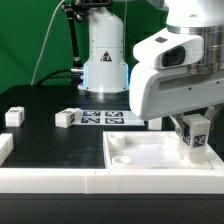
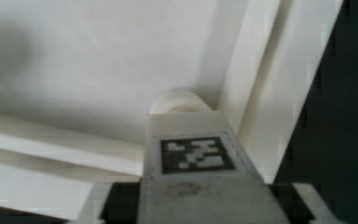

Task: Assemble one leg

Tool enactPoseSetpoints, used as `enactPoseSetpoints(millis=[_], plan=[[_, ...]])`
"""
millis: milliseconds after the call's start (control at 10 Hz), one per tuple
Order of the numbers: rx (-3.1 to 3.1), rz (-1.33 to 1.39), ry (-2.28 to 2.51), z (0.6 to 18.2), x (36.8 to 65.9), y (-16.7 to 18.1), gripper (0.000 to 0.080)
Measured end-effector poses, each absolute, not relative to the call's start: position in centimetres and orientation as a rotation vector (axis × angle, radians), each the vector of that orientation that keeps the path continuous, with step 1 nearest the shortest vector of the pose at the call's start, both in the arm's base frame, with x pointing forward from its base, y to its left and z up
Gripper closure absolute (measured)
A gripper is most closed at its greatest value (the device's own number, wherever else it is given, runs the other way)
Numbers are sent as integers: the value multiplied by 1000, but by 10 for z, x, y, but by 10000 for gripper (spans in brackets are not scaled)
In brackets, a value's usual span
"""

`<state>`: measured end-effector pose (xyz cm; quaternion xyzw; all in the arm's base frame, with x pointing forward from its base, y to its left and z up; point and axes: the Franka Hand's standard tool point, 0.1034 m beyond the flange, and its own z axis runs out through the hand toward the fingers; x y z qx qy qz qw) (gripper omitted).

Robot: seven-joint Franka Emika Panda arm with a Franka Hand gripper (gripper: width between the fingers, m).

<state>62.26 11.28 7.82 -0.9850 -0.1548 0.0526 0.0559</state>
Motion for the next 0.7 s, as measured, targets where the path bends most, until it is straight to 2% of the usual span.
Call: enactPoseSetpoints(millis=[300, 700], plan=[[-2996, 164, -421, 78, 622, 113, 508], [-3026, 161, 286, 76, 619, 119, 508]])
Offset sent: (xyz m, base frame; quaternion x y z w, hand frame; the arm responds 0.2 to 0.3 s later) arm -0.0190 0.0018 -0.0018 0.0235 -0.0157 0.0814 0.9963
